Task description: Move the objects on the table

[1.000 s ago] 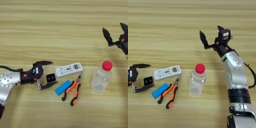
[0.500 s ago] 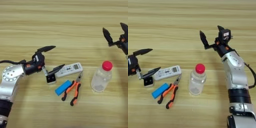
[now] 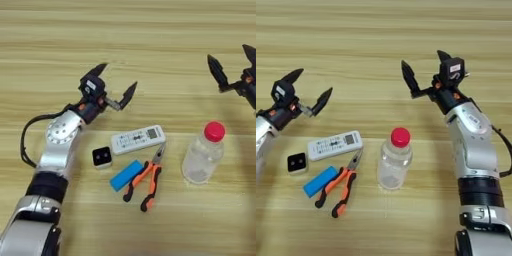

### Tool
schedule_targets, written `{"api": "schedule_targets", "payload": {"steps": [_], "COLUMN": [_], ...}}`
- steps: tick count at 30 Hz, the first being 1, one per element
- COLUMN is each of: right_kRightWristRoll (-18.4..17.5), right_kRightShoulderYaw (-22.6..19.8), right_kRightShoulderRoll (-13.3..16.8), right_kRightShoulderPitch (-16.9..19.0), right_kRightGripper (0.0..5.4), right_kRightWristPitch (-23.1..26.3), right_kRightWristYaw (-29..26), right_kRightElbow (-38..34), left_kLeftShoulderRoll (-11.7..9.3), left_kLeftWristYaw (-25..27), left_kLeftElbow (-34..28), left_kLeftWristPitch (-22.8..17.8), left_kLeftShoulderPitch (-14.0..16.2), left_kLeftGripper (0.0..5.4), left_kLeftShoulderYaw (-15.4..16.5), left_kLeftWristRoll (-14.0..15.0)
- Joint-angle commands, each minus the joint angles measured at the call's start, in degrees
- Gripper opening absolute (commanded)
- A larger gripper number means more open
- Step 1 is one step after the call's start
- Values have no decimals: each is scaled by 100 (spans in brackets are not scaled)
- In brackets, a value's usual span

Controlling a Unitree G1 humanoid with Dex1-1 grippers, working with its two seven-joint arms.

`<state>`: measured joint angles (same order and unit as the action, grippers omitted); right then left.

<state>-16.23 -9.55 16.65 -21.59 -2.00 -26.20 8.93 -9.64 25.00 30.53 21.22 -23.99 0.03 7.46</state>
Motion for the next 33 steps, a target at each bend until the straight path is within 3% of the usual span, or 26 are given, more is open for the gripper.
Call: {"api": "schedule_targets", "payload": {"steps": [1, 9, 13, 18, 28, 33], "right_kRightWristRoll": [-64, -122, -291, -933, -2327, -2844], "right_kRightShoulderYaw": [-87, -265, -264, -252, -295, -206], "right_kRightShoulderRoll": [82, 312, 539, 783, 1259, 1501], "right_kRightShoulderPitch": [-43, -77, 21, 339, 967, 1399], "right_kRightGripper": [540, 540, 540, 540, 540, 540], "right_kRightWristPitch": [-71, -211, -361, -306, 566, 1035], "right_kRightWristYaw": [-63, -225, -709, -1618, -2801, -3346], "right_kRightElbow": [12, -46, -356, -940, -2123, -2657], "left_kLeftShoulderRoll": [100, 196, 220, 239, 224, 231], "left_kLeftWristYaw": [-664, -997, -1181, -1094, -1071, -1072], "left_kLeftElbow": [573, 961, 1077, 1091, 1074, 1095], "left_kLeftWristPitch": [197, 663, 778, 946, 986, 987], "left_kLeftShoulderPitch": [-250, -303, -328, -303, -282, -297], "left_kLeftGripper": [538, 538, 538, 538, 538, 538], "left_kLeftShoulderYaw": [225, 384, 587, 621, 710, 724], "left_kLeftWristRoll": [-203, -220, -116, -99, -3, -13]}}
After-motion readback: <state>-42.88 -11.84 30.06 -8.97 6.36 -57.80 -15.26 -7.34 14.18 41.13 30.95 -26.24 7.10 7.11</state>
